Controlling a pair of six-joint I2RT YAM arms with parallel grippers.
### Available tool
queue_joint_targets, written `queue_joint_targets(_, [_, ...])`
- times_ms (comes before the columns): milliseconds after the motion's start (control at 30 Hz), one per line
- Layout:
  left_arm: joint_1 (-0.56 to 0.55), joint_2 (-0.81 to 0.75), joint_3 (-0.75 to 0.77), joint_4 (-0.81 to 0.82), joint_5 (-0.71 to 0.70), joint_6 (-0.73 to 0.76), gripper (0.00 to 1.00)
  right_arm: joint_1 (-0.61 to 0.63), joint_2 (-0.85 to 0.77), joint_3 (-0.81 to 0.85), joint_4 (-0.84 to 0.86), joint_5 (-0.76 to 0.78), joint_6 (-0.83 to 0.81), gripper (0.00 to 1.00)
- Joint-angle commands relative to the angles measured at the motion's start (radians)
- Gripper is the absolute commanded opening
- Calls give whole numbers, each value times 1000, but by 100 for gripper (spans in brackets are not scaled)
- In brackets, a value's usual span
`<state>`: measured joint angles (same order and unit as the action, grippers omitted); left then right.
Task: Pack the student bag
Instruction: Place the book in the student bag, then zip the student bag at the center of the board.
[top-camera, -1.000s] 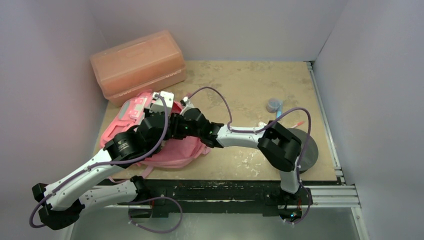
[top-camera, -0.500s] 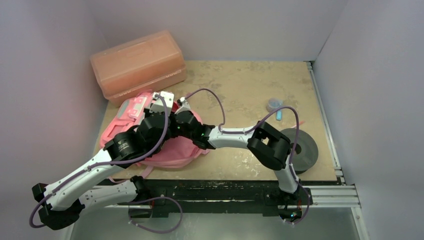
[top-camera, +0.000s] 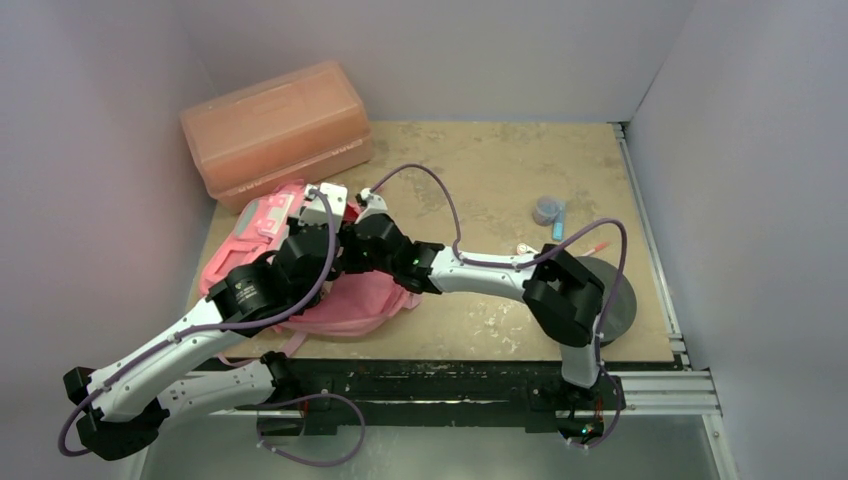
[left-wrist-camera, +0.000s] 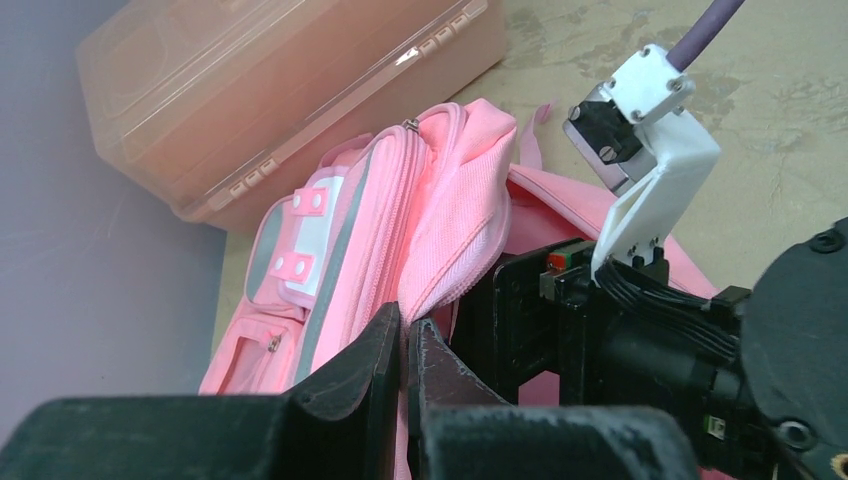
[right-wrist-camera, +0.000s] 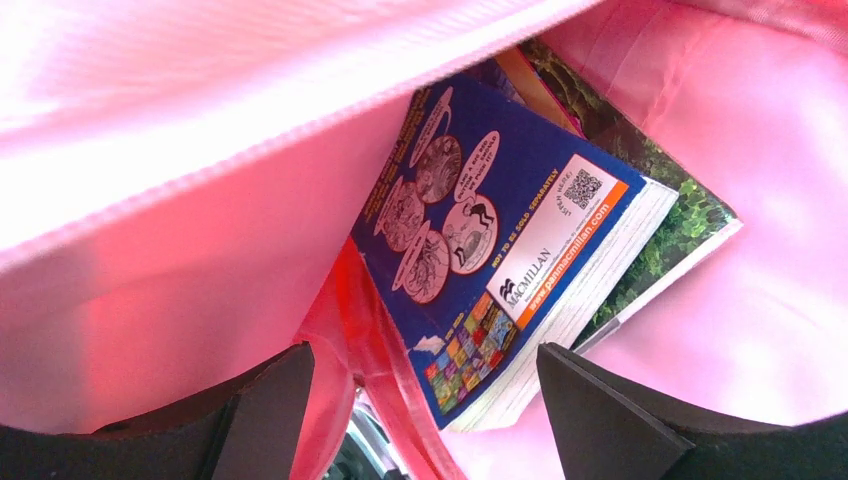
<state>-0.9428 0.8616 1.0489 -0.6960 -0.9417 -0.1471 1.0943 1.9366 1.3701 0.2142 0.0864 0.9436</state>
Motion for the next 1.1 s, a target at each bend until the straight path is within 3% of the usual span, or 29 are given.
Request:
queue_joint_targets(0, [4, -26, 11, 69, -33, -11, 0, 3, -96, 42, -104, 47, -108, 86])
queue_joint_targets(167, [4, -21, 11, 70, -24, -12, 0, -22, -204, -77, -100, 68, -181, 84])
queue_joint_targets(300, [4, -25, 6, 61, -16, -23, 0, -83, -258, -121, -140, 34, -336, 76])
queue_joint_targets(533, [4, -3, 13, 37, 45, -64, 0, -287, -277, -231, -88, -261, -388, 67])
queue_joint_targets(667, [2, 26, 30, -8, 114, -122, 0, -315, -254, -241, -74, -295, -426, 69])
queue_joint_targets(767, [2, 31, 24, -23, 117, -150, 0, -349, -213, -194, -58, -332, -462, 71])
queue_joint_targets(1067, [2, 18, 19, -18, 78, -126, 0, -416, 64, 116, -22, -555, -739, 62])
